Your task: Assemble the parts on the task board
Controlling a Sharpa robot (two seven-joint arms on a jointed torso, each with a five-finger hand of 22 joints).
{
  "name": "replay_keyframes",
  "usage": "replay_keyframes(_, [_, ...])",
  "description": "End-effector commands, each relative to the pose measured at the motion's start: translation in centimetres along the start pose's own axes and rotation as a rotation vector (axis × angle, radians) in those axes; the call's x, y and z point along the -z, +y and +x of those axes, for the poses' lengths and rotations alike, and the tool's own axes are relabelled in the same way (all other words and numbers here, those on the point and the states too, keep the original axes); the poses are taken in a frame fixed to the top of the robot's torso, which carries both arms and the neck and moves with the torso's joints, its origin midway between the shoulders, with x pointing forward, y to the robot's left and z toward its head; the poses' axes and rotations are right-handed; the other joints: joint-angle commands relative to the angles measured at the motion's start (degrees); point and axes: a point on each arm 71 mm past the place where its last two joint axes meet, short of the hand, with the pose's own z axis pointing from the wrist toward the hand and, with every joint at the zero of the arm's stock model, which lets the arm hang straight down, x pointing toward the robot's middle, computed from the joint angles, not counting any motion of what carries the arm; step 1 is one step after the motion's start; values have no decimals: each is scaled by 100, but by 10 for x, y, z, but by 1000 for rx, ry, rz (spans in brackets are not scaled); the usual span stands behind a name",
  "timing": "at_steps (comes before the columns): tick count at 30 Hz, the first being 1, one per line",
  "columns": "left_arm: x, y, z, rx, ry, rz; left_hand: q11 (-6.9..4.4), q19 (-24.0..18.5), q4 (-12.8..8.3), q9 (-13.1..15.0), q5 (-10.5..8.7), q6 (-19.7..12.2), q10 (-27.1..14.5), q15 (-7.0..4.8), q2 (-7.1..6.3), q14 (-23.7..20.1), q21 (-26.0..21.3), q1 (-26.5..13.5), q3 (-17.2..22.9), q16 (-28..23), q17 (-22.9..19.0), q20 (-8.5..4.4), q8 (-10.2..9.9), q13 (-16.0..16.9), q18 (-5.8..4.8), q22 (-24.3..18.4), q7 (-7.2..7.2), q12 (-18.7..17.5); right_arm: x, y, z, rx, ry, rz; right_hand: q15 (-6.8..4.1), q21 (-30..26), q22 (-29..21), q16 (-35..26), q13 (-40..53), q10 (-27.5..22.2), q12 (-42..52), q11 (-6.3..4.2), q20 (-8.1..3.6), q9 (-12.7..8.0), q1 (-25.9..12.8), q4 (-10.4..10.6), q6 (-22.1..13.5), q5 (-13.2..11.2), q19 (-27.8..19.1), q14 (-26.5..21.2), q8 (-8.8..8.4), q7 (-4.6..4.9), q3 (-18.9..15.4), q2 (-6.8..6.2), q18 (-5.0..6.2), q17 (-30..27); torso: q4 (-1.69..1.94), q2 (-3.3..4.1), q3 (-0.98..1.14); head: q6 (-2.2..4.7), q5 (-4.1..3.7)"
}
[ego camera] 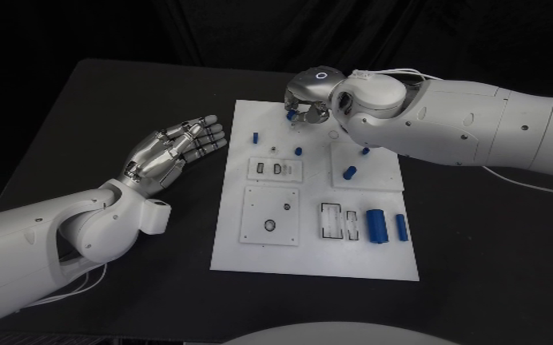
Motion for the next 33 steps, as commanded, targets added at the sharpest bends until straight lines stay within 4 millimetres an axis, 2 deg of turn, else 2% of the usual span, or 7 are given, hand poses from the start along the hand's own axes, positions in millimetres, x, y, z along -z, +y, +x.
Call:
replay_keyframes(1, [1, -14, 2, 11, 15, 198, 31, -41, 13, 7, -5, -1, 4, 40, -4, 7, -28, -66, 36, 18, 7, 8, 16, 7, -100, -5, 62, 25, 0, 0, 3, 11, 20, -3, 2, -31, -14, -21, -9, -15, 7, -23, 7, -10, 67, -29, -43, 33, -46, -43, -31, 3, 27, -17, 68, -23, 0, 0, -5, 0, 10])
replay_keyframes(6, [1, -14, 2, 11, 16, 198, 33, -41, 12, 7, -5, 0, 5, 43, -7, 6, -31, -76, 72, 25, 7, 7, 17, 7, -104, -8, 66, 30, 0, 1, 4, 12, 27, -7, -16, -69, -44, -66, -35, -57, -19, -9, -11, -46, 102, -58, -130, 56, -83, -83, -51, -62, 81, -76, 77, -88, 1, 2, -6, 0, 15])
replay_keyframes(8, [1, -14, 2, 11, 16, 198, 33, -41, 12, 7, -5, 0, 5, 43, -7, 6, -31, -76, 72, 25, 7, 7, 17, 7, -104, -8, 66, 30, 0, 1, 4, 11, 28, -8, -23, -93, -56, -86, -50, -69, -25, -4, -19, -84, 118, -67, -242, 54, -106, -103, -53, -177, 129, -102, 80, -114, 4, 1, -6, -2, 12])
replay_keyframes(14, [1, -14, 1, 11, 16, 197, 33, -41, 12, 7, -5, 0, 5, 43, -7, 6, -31, -76, 72, 25, 7, 7, 17, 7, -104, -8, 66, 30, 0, 0, 6, 11, 32, -6, -26, -117, -62, -113, -63, -65, -21, -8, -24, -48, 103, -56, -51, 44, -127, -129, 46, -143, 174, -99, 84, -156, 7, -1, -5, -13, 19])
replay_keyframes(23, [0, -14, 1, 11, 16, 196, 35, -43, 12, 7, -5, 0, 7, 45, -7, 7, -34, -84, 101, 35, 8, 7, 17, 7, -107, -11, 70, 36, -1, -1, 8, 12, 40, 0, -30, -142, -89, -143, -68, -75, -26, -6, -25, -42, 111, -68, -25, 43, -151, -153, 55, -146, 180, -121, 91, -206, 3, -1, -4, -16, 26])
replay_keyframes(28, [0, -14, 1, 11, 16, 195, 36, -40, 13, 7, -4, -1, 6, 46, -7, 6, -34, -92, 127, 40, 7, 7, 17, 7, -108, -12, 73, 38, -1, -1, 9, 9, 29, -7, -16, -154, -61, -134, -85, -85, -21, -3, -19, 106, 52, -41, 407, 55, -158, -157, 279, -219, 198, -37, 87, -179, 5, 4, -2, -8, 27])
replay_keyframes(33, [0, -13, 1, 9, 14, 194, 37, -42, 14, 7, -3, -2, 6, 46, -6, 5, -36, -94, 132, 40, 7, 7, 17, 7, -109, -13, 73, 38, -1, 0, 7, 1, -14, -22, -5, -106, 26, -76, -85, -34, 14, -15, -6, 223, -79, 29, 586, 50, -104, -111, 391, -292, 145, 67, 70, -86, 1, 1, -4, -5, 48])
